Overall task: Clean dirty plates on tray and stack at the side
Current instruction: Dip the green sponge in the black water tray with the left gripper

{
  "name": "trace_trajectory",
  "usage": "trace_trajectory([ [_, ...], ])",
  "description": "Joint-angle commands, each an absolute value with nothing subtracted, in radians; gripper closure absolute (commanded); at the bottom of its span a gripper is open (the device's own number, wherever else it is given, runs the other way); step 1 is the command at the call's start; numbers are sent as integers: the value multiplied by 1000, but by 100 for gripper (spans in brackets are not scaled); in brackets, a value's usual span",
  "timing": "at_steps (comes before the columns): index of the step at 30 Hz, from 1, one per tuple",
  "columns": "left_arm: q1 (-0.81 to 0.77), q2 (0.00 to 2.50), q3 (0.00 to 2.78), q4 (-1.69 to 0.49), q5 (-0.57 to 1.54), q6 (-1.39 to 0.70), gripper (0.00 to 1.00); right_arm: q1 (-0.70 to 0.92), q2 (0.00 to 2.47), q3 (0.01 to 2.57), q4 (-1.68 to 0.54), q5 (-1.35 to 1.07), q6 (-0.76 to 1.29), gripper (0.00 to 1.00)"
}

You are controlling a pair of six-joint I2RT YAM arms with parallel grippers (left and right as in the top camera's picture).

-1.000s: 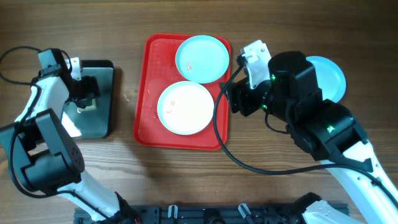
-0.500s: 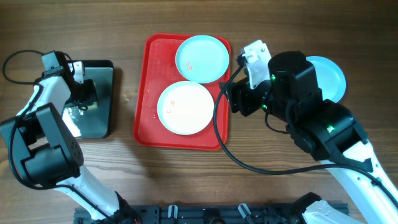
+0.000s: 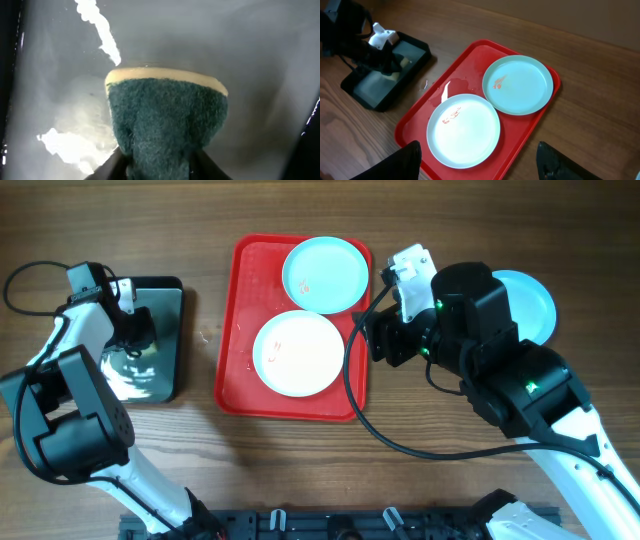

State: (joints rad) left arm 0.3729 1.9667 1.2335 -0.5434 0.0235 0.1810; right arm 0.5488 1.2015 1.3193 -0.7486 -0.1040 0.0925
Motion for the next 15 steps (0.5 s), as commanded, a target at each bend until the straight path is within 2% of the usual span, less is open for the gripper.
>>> trace_trajectory([
  [1, 371, 1973, 1242, -542, 25, 167, 39, 550, 1196, 1330, -751, -102, 107, 26],
  [7, 371, 1912, 1242, -540, 25, 164, 40, 550, 1196, 1330, -750, -101, 107, 26],
  [15, 371, 1893, 1242, -541, 25, 163, 52, 550, 1196, 1330, -751, -102, 107, 26],
])
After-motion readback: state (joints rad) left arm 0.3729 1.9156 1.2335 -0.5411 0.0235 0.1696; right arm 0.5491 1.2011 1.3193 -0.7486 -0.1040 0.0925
